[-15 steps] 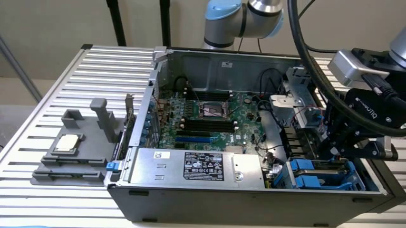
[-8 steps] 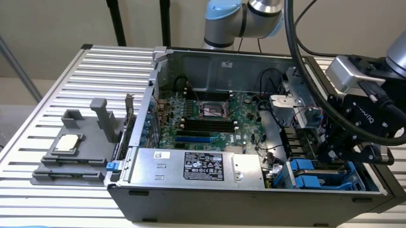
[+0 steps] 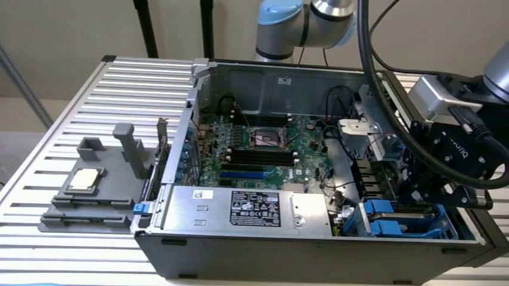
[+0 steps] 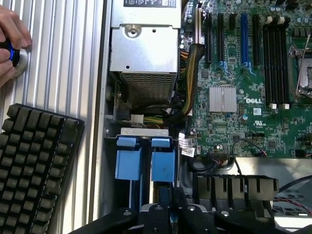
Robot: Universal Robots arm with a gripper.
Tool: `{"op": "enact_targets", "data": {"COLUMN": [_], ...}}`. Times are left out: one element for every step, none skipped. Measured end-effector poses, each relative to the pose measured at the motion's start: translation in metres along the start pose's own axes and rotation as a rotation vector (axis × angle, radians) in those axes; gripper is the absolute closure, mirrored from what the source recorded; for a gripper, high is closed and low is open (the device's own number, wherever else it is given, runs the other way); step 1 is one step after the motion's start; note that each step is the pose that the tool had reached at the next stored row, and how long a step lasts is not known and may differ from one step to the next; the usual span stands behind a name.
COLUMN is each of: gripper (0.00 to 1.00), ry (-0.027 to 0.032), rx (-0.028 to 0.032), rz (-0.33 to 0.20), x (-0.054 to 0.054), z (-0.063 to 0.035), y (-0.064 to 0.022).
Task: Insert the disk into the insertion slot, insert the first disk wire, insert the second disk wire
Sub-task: 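Insert the second disk wire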
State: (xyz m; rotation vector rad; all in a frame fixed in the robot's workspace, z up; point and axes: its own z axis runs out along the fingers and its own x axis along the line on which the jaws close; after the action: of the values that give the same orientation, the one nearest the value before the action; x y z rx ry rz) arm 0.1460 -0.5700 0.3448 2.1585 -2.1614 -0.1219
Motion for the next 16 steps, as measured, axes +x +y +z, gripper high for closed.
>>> {"op": "enact_targets", "data": {"gripper": [0.84, 0.84, 0.84, 0.84, 0.84, 0.84, 0.84, 0.84, 0.84, 0.84, 0.84, 0.84, 0.84, 0.84, 0.84, 0.84], "ry": [0.0, -0.0001, -0.0003, -0.0003, -0.0007, -0.0007, -0.0007, -0.0007, -0.0007, -0.0008, -0.0006, -0.0008, -0.0009, -0.0009, -0.001, -0.0011], "rx": [0.0, 0.0, 0.0, 0.0, 0.0, 0.0, 0.0, 0.0, 0.0, 0.0, 0.0, 0.0, 0.0, 0.0, 0.0, 0.0], "rz": [0.0, -0.001, -0.001, -0.001, -0.001, -0.002, -0.003, -0.003, -0.004, -0.005, -0.006, -0.006, -0.007, -0.008, -0.009, -0.01], "x": [0.0, 0.0001, 0.0002, 0.0002, 0.0002, 0.0002, 0.0002, 0.0002, 0.0002, 0.0002, 0.0002, 0.0002, 0.0002, 0.0002, 0.0002, 0.0002], "z": [0.0002, 0.0006, 0.0009, 0.0012, 0.0017, 0.002, 0.0024, 0.0027, 0.003, 0.0034, 0.0037, 0.0041, 0.0045, 0.0049, 0.0053, 0.0059], "y": [-0.0003, -0.0006, -0.0008, -0.001, -0.0012, -0.0014, -0.0017, -0.0019, -0.0021, -0.0022, -0.0024, -0.0026, -0.0028, -0.0029, -0.0031, -0.0033]}}
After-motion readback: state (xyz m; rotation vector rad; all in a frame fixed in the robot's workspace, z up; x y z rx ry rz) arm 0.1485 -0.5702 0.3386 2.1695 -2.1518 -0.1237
